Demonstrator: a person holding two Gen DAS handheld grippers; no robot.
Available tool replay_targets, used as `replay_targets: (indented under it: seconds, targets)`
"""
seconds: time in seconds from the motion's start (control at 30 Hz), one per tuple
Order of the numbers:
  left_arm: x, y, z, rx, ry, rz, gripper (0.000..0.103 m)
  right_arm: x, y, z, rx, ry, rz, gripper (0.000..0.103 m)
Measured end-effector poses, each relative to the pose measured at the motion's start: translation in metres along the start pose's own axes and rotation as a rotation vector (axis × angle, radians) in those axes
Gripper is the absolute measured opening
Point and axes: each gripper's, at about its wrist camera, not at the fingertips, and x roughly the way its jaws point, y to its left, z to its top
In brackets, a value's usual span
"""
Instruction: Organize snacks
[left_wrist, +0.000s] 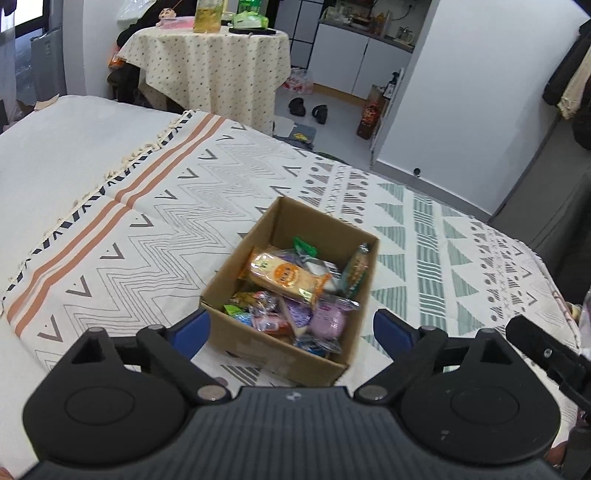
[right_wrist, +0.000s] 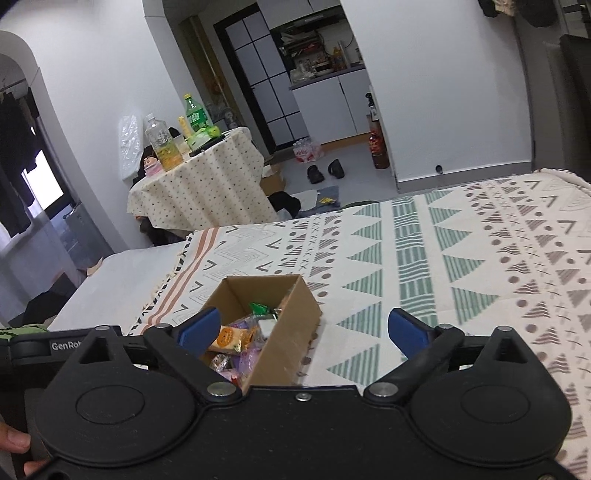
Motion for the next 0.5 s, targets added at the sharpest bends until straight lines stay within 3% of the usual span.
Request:
replay_targets:
  seconds: [0.5]
  targets:
    - [-0.053, -0.014, -0.030, 0.087, -0.022, -0.066, 0.102, -0.062, 0.002, -0.021, 0.006, -0.009, -0.016, 0.103]
